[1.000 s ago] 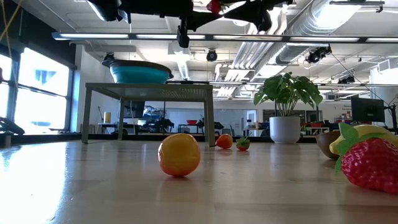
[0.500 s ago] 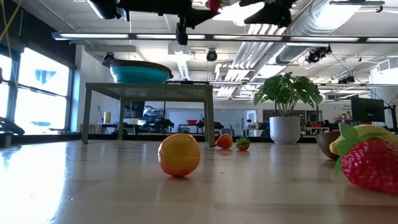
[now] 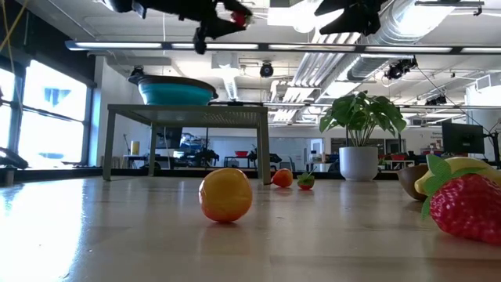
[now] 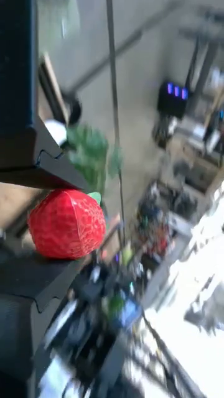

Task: Pick & Place Fruit
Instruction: Put the strawberry into the strainer bowl on the shelf

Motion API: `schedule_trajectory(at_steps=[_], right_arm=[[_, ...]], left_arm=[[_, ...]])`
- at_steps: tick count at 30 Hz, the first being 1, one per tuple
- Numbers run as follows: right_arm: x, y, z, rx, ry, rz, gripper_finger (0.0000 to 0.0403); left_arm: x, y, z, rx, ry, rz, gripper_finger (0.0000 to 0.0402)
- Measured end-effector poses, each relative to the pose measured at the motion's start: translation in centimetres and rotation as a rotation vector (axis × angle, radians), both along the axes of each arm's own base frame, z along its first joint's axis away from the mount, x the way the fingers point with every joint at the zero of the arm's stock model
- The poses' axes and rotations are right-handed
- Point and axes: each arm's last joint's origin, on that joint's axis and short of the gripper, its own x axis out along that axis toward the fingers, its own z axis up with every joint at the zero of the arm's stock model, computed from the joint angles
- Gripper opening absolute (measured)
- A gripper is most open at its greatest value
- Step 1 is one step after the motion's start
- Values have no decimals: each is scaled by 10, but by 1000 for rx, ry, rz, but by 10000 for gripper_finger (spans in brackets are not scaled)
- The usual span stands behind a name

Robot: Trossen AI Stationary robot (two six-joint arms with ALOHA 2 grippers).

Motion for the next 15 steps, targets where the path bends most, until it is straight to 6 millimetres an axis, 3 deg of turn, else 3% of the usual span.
schedule_trajectory(at_steps=[15], right_arm=[[-3, -13, -2, -23, 26, -78, 274]], left_arm=[[-69, 31, 7, -79, 262, 437, 141]])
